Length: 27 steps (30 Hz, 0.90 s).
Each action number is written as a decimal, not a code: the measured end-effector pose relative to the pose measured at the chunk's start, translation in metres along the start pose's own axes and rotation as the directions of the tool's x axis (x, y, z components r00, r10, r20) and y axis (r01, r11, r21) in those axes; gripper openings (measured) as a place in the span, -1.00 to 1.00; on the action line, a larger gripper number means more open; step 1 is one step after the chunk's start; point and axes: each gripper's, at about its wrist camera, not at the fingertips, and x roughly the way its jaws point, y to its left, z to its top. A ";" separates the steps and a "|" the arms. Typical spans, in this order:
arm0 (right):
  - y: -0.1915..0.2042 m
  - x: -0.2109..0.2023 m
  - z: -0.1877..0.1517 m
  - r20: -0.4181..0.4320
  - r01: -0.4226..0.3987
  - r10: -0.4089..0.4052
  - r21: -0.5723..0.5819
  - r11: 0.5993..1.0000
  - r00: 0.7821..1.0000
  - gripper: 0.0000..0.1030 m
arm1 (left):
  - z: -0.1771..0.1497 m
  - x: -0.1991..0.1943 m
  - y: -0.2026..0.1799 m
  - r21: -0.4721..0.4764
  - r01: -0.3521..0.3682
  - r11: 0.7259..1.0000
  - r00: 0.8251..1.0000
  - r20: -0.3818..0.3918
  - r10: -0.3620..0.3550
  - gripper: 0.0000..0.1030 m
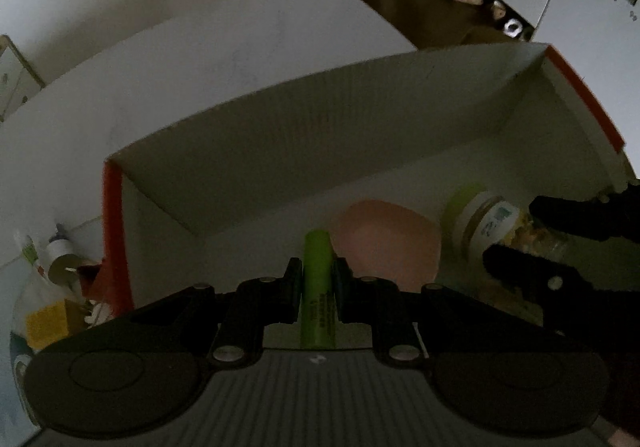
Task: Organize rigid objects
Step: 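Lower the green marker and jar into the red box and open both grippers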
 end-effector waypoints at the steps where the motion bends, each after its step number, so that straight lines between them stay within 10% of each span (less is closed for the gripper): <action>1: 0.003 0.000 0.001 -0.008 -0.006 0.006 -0.007 1.000 1.000 -0.24 | 0.000 0.003 0.000 -0.002 -0.008 1.000 1.000 -0.011 0.008 -0.68; 27: -0.005 -0.003 0.007 -0.096 -0.038 0.037 -0.005 0.999 0.995 0.08 | 0.011 0.024 0.008 -0.074 0.021 0.997 0.994 -0.102 -0.029 -0.67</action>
